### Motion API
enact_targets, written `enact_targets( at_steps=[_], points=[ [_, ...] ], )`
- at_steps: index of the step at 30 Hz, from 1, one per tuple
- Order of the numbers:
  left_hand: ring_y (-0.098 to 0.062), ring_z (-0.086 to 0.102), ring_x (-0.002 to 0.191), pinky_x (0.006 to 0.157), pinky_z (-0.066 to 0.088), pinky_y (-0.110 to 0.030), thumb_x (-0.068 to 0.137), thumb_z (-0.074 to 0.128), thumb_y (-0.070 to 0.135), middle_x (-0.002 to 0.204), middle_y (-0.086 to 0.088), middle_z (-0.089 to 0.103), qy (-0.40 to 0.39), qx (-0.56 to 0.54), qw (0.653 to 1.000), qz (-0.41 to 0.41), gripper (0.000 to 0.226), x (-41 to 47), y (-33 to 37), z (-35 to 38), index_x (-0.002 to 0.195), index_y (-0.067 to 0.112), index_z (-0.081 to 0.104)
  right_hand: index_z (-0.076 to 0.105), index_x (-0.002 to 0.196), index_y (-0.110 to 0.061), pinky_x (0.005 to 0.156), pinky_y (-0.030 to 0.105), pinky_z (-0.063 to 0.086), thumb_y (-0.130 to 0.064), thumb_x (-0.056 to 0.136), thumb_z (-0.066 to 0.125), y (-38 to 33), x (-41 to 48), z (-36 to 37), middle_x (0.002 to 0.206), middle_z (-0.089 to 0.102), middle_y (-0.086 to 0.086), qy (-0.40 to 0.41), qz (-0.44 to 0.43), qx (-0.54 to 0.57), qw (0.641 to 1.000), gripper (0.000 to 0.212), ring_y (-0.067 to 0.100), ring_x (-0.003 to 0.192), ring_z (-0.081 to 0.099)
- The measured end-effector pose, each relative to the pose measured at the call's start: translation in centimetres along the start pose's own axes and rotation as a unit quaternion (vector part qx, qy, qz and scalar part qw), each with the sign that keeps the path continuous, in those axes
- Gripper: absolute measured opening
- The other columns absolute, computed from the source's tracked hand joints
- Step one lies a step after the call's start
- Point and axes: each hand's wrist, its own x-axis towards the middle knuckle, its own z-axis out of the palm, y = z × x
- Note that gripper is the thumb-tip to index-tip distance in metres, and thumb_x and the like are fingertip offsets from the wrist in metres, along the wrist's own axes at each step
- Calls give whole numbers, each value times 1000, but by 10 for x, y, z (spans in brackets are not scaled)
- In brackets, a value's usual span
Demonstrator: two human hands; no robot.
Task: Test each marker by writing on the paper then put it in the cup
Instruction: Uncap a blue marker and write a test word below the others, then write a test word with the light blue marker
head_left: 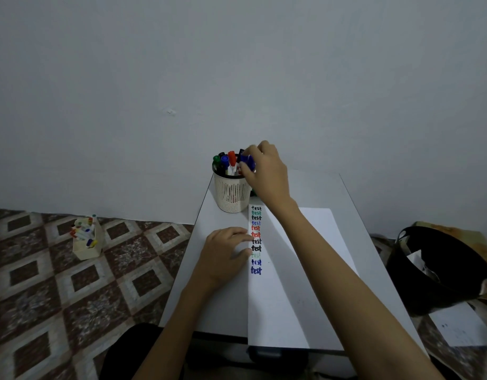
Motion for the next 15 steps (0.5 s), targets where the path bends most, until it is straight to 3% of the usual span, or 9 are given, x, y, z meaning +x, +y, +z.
enact_targets(
  at_steps=[2, 5, 7, 10, 12, 15],
  points=[
    [-12, 59, 104, 94, 42, -34, 80, 49, 41, 113, 2, 65, 2, 0, 1000, 1, 38, 0, 0, 0, 105, 21, 70, 66, 107, -12, 56, 25, 36, -22, 93, 55, 6, -2, -3, 95, 54, 5, 35, 19, 19, 999, 21, 16, 87, 51],
    [-11, 58, 105, 95, 42, -34, 80, 48, 41, 114, 2, 65, -1, -2, 1000, 1, 39, 0, 1, 0, 105, 21, 70, 59, 123, -17, 60, 25, 39, -6, 92, 45, 24, -8, -7, 107, 55, 5, 65, 148, 64, 985, 36, 15, 93, 53],
    [-11, 58, 105, 96, 41, -34, 80, 48, 42, 114, 3, 65, -2, -8, 1000, -5, 39, 0, 1, 0, 105, 21, 69, 52, 130, -15, 70, 30, 43, 0, 85, 47, 46, -19, -3, 120, 52, 8, -30, 242, 46, 969, 47, 20, 109, 51],
    [-11, 58, 105, 96, 42, -36, 80, 48, 43, 114, 4, 65, 0, -11, 1000, -8, 39, -1, 0, 0, 105, 22, 69, 45, 138, -13, 93, 42, 45, -12, 88, 55, 72, -44, 8, 136, 45, 13, -231, 259, -24, 937, 51, 29, 124, 42],
    [-11, 57, 105, 96, 42, -37, 80, 48, 43, 115, 4, 64, -3, -13, 1000, -8, 40, -1, 0, 0, 106, 22, 69, 49, 134, -12, 94, 42, 43, -17, 90, 55, 80, -58, 14, 130, 51, 14, -246, 254, -38, 935, 45, 30, 118, 45],
    [-10, 57, 107, 97, 42, -38, 81, 48, 45, 116, 4, 64, -11, -16, 1000, -12, 40, -1, 0, -1, 108, 23, 68, 61, 114, -10, 81, 36, 47, -25, 87, 61, 81, -67, 18, 109, 61, 10, -187, 258, -31, 947, 30, 24, 100, 51]
  ],
)
